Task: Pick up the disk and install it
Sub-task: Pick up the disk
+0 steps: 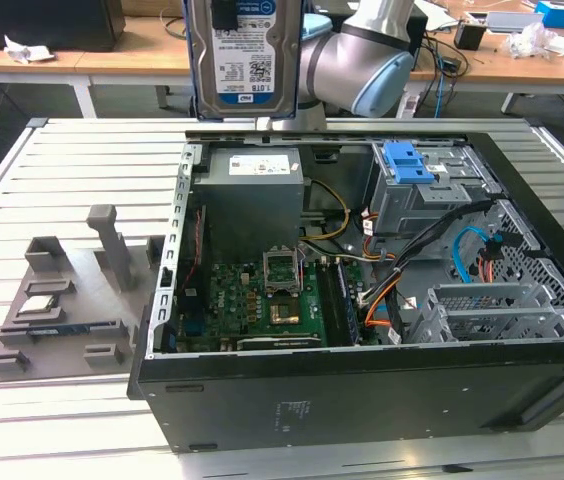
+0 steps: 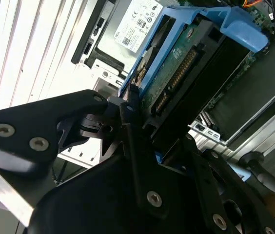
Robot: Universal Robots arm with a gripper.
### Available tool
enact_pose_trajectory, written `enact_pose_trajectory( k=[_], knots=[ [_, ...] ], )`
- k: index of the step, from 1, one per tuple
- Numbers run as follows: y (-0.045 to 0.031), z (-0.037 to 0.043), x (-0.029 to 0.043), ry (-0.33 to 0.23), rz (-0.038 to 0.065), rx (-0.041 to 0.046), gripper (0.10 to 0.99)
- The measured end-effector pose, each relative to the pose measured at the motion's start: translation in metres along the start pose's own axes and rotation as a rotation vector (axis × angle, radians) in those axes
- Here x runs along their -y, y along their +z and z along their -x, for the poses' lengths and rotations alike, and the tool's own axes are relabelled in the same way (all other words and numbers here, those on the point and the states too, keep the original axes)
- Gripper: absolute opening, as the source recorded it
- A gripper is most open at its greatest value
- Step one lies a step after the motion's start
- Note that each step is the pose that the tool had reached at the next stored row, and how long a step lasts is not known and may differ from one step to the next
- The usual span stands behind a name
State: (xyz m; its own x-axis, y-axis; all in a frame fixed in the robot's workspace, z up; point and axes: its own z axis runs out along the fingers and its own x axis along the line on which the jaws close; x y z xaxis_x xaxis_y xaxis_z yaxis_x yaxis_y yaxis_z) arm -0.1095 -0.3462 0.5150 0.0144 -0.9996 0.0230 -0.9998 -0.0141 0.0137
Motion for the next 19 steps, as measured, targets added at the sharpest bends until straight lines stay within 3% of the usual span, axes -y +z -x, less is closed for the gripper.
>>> enact_pose_trajectory(
  k=[6,19],
  knots=[
    [-0.0003,-0.0003,0.0245,0.000,0.000,0.0000,0.361],
    [-0.0009,-0.0009,0.0640,0.000,0.000,0.0000,0.361]
  ],
)
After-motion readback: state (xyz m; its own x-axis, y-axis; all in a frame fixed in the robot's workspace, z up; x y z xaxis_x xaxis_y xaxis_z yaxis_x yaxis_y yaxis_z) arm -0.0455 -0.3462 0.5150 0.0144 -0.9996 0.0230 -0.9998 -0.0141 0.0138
